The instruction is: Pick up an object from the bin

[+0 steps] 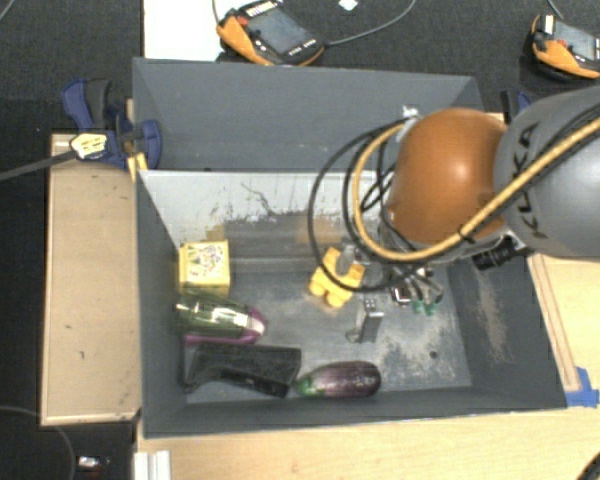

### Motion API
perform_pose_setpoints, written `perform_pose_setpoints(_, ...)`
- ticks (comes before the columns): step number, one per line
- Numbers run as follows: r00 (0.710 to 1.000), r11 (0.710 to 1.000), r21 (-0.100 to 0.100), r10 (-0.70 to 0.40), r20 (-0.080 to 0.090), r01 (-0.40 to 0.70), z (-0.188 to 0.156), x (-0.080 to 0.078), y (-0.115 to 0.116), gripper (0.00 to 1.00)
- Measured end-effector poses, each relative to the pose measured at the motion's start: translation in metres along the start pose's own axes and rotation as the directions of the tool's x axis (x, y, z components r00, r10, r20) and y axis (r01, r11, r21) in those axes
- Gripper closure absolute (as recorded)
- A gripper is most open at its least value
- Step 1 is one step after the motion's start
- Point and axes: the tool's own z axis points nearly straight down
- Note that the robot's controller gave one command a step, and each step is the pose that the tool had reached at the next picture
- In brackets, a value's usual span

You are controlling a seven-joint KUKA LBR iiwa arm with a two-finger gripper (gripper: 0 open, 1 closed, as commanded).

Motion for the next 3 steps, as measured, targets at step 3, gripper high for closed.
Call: perform_pose_setpoints(3, 0.988, 0.988, -0.006, 0.154, 0.022, -0.154, 0.039, -0.067, -0.013, 0.0)
